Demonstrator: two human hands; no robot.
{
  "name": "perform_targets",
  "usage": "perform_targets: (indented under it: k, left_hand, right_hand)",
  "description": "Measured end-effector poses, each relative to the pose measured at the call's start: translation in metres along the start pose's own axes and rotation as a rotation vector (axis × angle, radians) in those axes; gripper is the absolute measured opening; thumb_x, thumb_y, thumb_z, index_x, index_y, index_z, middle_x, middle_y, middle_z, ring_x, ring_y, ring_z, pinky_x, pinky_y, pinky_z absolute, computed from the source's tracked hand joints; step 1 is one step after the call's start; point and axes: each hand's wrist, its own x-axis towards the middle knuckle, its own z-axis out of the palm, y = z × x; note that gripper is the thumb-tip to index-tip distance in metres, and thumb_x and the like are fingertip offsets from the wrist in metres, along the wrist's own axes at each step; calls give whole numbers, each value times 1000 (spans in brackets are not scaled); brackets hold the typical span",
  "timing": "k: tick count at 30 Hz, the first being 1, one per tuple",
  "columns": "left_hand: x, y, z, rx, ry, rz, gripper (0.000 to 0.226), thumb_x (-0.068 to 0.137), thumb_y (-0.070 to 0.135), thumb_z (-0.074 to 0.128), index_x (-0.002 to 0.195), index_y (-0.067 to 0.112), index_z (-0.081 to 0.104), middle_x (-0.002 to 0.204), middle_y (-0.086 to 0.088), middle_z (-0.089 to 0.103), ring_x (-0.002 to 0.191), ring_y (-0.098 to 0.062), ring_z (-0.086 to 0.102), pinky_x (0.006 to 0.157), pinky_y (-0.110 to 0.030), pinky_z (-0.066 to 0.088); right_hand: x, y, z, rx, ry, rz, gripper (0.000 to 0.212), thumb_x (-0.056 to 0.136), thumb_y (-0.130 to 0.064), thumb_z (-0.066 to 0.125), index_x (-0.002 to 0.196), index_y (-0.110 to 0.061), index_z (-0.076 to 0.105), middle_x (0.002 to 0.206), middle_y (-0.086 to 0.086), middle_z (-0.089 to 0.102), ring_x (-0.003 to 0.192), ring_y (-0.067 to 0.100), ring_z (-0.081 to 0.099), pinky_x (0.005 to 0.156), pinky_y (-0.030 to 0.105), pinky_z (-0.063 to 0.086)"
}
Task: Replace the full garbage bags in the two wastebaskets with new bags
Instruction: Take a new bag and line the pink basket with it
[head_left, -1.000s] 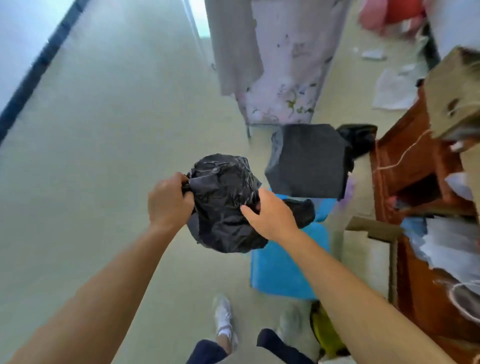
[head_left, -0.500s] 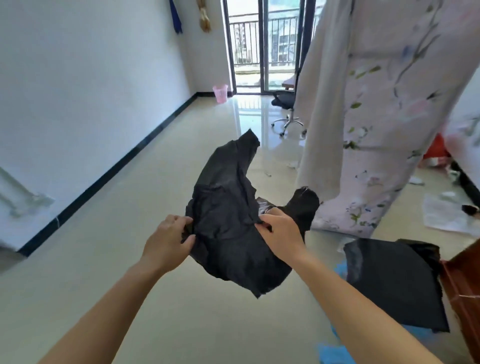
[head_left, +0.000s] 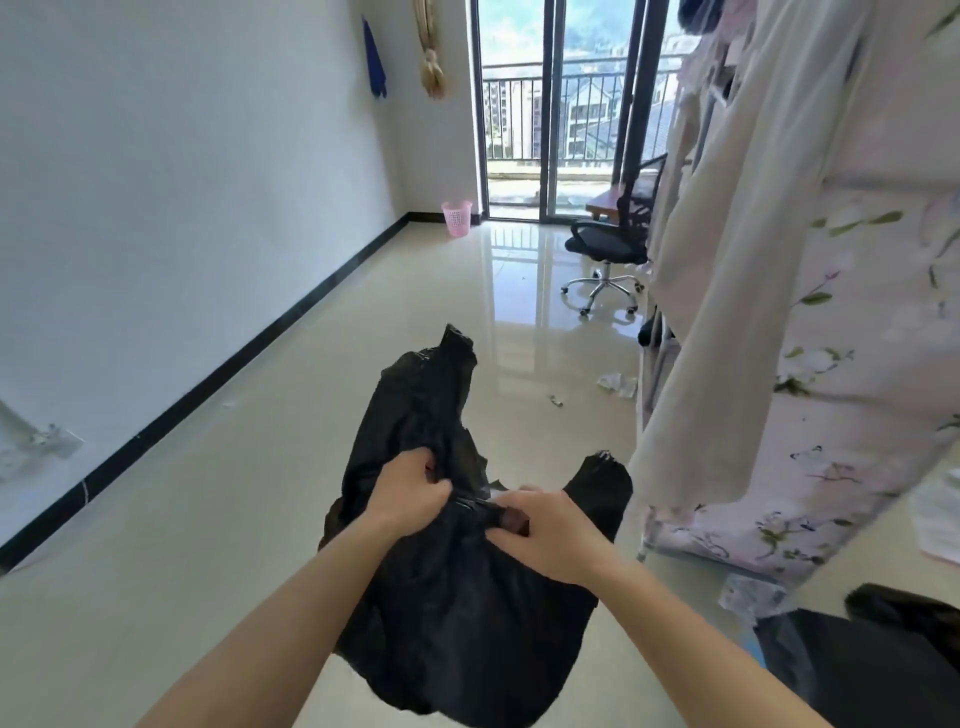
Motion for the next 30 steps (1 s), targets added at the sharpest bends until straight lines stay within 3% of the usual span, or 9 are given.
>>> perform_targets:
  k: [3, 7, 12, 17, 20, 23, 26, 28, 30]
  left_hand:
    - [78, 9, -5, 7, 25, 6, 14, 87, 13, 59, 76, 9, 52, 71, 0, 56, 68, -17, 54, 57, -22, 36]
    - [171, 18, -32, -37, 97, 43, 8, 93, 9, 53, 94, 11, 60, 88, 2, 64, 80, -7, 57, 63, -12, 37]
    - [271, 9, -68, 7, 123, 87, 23, 94, 7, 52, 77, 22, 52, 77, 7, 59, 73, -7, 55, 59, -10, 35]
    - [396, -31, -82, 136, 135, 144, 17, 93, 4, 53, 102, 11, 66, 99, 1, 64, 90, -14, 59, 75, -18, 39]
    - [486, -49, -93, 181, 101, 194, 20, 93, 5, 52, 104, 14, 66, 100, 0, 62, 89, -12, 58, 71, -6, 38]
    - [577, -51, -110, 239, 18, 257, 20, 94, 6, 50, 91, 23, 60, 90, 8, 55, 79, -5, 51, 68, -4, 38]
    - [672, -46, -134, 311, -53, 317, 15, 91, 6, 49, 89, 17, 60, 88, 11, 49, 79, -5, 47, 71, -9, 38]
    - [734, -38, -148, 342, -58, 314, 9, 86, 9, 52, 86, 17, 57, 85, 8, 49, 78, -9, 49, 73, -21, 42]
    - [793, -25, -153, 350, -53, 331, 10, 83, 13, 56, 90, 20, 58, 86, 8, 49, 80, -11, 52, 74, -26, 45]
  right_hand:
    - [60, 37, -29, 26, -239, 121, 41, 90, -40, 65, 131, -38, 57, 92, -13, 66, 85, 6, 63, 83, 24, 52]
    - [158, 72, -66, -70, -312, 256, 46, 93, -49, 58, 135, -31, 55, 107, -13, 69, 89, 8, 60, 72, 18, 46]
    - [287, 80, -82, -24, 73, 158, 61, 91, -49, 60, 145, -38, 34, 129, -13, 49, 105, 5, 59, 90, 28, 50]
    - [438, 83, -85, -215, 565, -302, 91, 82, -18, 75, 154, -22, 19, 160, 15, 14, 146, 28, 28, 109, 41, 42]
    - [534, 88, -88, -439, 673, -500, 91, 78, 3, 68, 152, -23, 22, 156, 24, 13, 146, 41, 22, 112, 54, 34]
    - [628, 104, -94, -843, 512, -594, 87, 79, 8, 46, 156, -28, 24, 157, 18, 23, 146, 36, 27, 115, 53, 29]
    - [721, 127, -121, -978, 336, -389, 46, 79, -4, 46, 116, -25, 65, 114, 5, 65, 121, 30, 58, 115, 44, 24]
    - [774, 146, -149, -869, 255, -130, 28, 78, -9, 56, 96, -26, 69, 88, 0, 66, 94, 27, 66, 97, 38, 37]
    - [818, 169, -174, -780, 228, 22, 24, 81, -14, 57, 98, -28, 68, 87, -1, 65, 85, 26, 65, 79, 35, 45]
